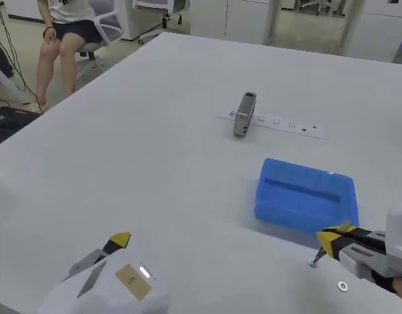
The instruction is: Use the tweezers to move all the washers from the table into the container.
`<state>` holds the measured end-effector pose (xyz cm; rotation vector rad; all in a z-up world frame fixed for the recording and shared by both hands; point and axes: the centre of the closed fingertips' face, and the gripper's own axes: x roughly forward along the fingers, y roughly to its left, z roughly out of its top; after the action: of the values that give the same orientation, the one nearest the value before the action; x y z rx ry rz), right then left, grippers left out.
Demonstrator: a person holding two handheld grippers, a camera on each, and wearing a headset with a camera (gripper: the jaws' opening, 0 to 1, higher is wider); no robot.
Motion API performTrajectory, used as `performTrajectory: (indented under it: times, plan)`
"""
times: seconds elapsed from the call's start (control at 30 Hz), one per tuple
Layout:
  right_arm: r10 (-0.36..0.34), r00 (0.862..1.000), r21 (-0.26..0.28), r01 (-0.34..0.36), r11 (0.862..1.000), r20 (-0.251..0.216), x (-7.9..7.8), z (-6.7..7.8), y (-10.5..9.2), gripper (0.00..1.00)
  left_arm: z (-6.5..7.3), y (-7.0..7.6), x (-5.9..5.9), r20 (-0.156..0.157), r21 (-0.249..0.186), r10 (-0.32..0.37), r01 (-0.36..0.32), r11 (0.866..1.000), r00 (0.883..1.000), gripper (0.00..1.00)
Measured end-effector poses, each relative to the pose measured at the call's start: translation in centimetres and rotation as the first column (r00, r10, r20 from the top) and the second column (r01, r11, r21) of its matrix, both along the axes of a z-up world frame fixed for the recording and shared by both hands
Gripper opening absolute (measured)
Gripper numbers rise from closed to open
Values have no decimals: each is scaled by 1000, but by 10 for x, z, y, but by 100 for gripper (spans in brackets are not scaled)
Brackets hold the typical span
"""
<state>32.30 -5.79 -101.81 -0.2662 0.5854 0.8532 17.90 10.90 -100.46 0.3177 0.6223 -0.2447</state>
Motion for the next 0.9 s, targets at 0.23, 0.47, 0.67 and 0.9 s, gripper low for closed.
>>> performTrajectory:
  times: [0.23, 0.47, 0.67, 0.9]
  plan:
    - [28, 1000, -56, -28, 998, -7, 1, -2, 0, 1, 2, -1, 0, 10, 17, -10, 10, 1000, 1000, 97]
    - [35, 999, -41, -35, 999, 8, 2, 15, 5, 1, 3, 0, 1, 16, 5, 2, -2, 1000, 1000, 97]
    - [45, 998, -22, -45, 999, 34, 5, 33, 11, 1, 4, 0, 1, 23, 6, 0, 0, 1000, 1000, 97]
    - [45, 998, -19, -44, 999, 54, 11, 42, 14, 1, 5, 1, 1, 27, 5, 3, -3, 1000, 1000, 97]
